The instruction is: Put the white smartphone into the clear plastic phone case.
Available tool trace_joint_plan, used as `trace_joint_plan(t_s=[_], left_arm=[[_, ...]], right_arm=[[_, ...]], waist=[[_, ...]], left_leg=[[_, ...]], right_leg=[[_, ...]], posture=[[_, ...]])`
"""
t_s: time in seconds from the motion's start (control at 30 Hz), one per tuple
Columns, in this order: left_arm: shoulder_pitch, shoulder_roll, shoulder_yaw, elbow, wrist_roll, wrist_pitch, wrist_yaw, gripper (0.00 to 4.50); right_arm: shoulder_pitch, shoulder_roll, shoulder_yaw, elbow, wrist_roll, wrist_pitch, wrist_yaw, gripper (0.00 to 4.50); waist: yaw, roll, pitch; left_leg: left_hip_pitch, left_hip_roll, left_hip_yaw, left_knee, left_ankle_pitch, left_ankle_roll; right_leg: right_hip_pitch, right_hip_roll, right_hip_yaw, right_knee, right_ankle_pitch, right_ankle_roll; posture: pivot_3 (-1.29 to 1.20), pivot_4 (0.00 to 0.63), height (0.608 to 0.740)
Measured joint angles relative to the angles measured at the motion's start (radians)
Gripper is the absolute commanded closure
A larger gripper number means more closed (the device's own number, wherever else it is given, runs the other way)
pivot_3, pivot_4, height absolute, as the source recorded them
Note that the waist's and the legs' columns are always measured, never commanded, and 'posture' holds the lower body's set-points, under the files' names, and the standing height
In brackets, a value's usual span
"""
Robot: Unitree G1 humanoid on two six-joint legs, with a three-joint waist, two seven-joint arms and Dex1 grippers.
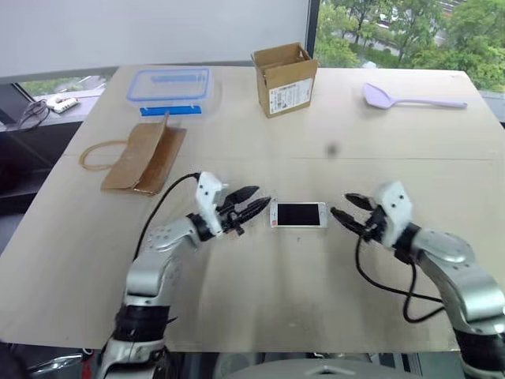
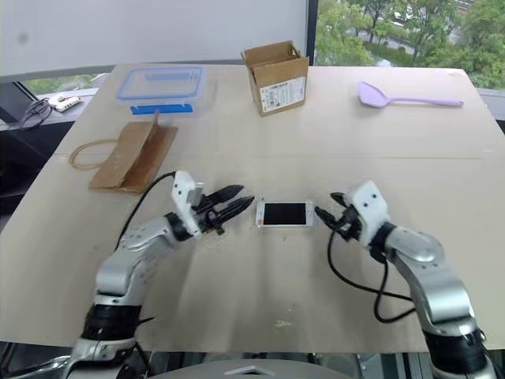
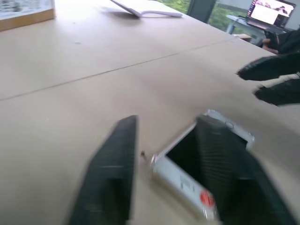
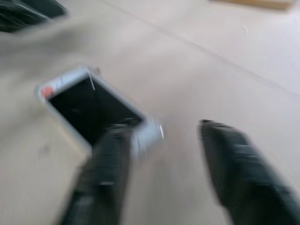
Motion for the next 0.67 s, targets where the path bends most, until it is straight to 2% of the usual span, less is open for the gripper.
trace_joint_plan(t_s=[0.03,0.07,0.2,0.4,0.53,0.67], left_arm=[[0.021,0.013,0.004,-0.022,-0.010,0.008,-0.007,0.48],[0.046,0.032,0.010,-0.048,-0.025,0.021,-0.011,0.03],[0.140,0.101,0.050,-0.114,-0.040,0.046,-0.012,0.03],[0.228,0.147,0.106,-0.159,-0.068,0.049,-0.013,0.03],[0.153,0.145,0.158,-0.137,-0.107,0.090,0.038,0.03],[0.110,0.195,0.176,-0.109,-0.110,0.093,0.024,0.03]], right_arm=[[0.018,-0.012,-0.022,-0.009,0.012,-0.007,0.011,0.20],[0.040,-0.030,-0.053,-0.021,0.034,-0.016,0.026,0.00],[0.132,-0.115,-0.153,-0.044,0.085,-0.048,0.090,0.00],[0.201,-0.175,-0.242,-0.045,0.090,-0.085,0.112,0.00],[0.277,-0.192,-0.261,-0.063,0.099,-0.101,0.131,0.00],[0.350,-0.187,-0.265,-0.077,0.100,-0.141,0.139,0.00]], waist=[[-0.001,0.000,0.003],[-0.001,0.000,0.005],[0.001,0.000,0.013],[0.001,-0.002,0.016],[0.011,-0.003,0.017],[-0.001,-0.003,0.017]], left_leg=[[0.002,0.000,0.000,0.001,0.000,0.000],[0.004,0.000,0.000,0.001,0.000,0.001],[0.007,0.000,-0.001,0.003,0.000,0.001],[0.009,0.000,-0.001,0.007,0.000,0.000],[0.008,0.000,-0.003,0.008,0.000,0.000],[0.009,0.000,0.001,0.009,0.000,0.000]], right_leg=[[0.001,0.000,0.000,0.001,0.000,0.000],[0.003,0.000,0.000,0.002,0.000,0.000],[0.005,0.002,0.000,0.006,0.000,-0.001],[0.005,0.002,0.000,0.012,0.000,-0.001],[0.005,0.004,-0.001,0.014,0.000,0.000],[0.005,0.005,0.003,0.015,0.000,0.000]], posture=[[0.00,0.150,0.740],[0.00,0.150,0.740],[0.00,0.150,0.740],[0.00,0.150,0.740],[0.00,0.150,0.740],[0.00,0.150,0.740]])
